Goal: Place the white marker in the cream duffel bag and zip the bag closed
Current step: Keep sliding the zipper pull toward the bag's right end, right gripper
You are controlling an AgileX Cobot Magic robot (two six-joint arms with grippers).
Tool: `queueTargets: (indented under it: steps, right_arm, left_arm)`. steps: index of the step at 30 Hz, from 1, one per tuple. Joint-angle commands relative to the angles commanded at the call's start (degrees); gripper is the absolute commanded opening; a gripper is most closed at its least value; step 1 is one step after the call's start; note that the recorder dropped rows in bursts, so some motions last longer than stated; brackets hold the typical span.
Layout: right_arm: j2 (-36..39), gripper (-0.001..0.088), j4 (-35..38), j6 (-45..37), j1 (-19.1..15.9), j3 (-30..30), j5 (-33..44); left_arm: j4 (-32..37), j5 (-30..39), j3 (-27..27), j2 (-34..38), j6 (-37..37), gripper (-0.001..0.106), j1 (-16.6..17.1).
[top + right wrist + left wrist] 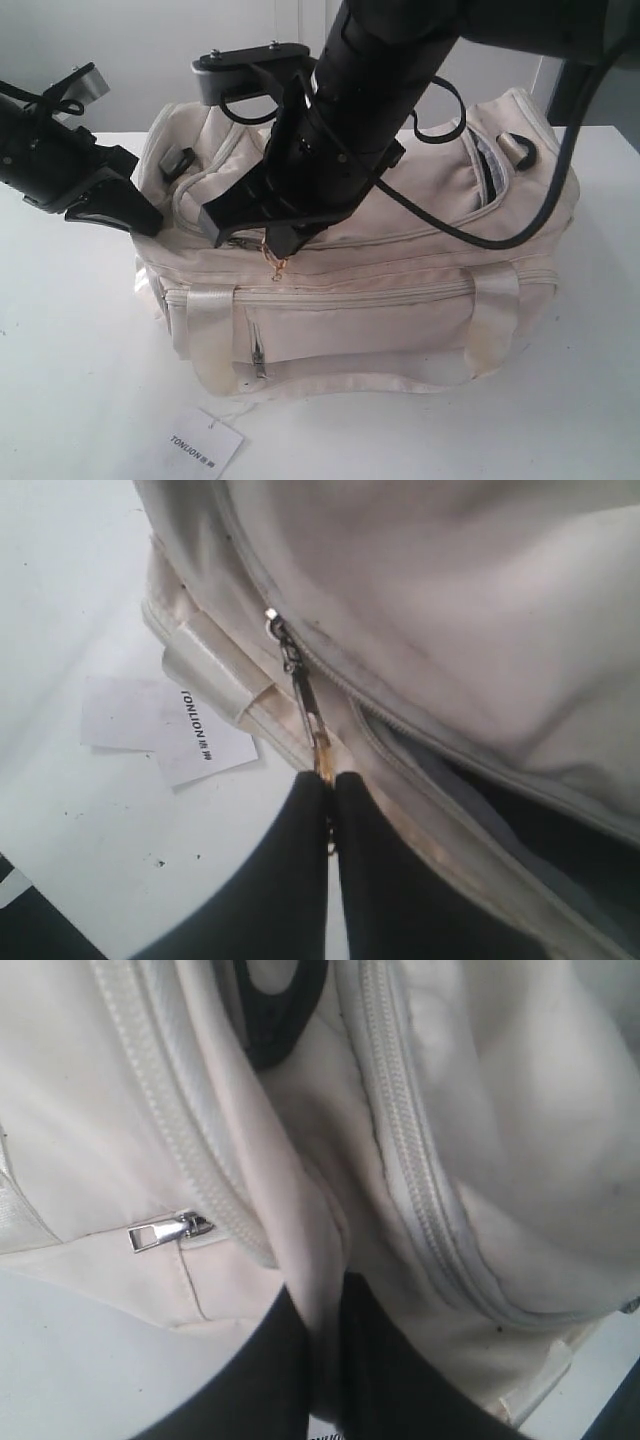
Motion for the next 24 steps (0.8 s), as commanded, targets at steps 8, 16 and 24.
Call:
queueTargets:
  steps: [8,16,24]
  right_arm:
    - [-0.1,0.0000,0.0,2.8,0.0,0.0,-0.4]
    - [-0.1,0.0000,0.0,4.0,0.0,0.0,-0.3]
    - [-0.1,0.0000,0.0,4.1,0.0,0.0,-0.1]
  left_arm:
    - [0.0,0.2,0.0,0.0,0.3,0.000,0.0]
    - [0.0,0.1,0.0,0.0,0.4,0.000,0.0]
    - [0.0,0.1,0.0,0.0,1.3,0.000,0.0]
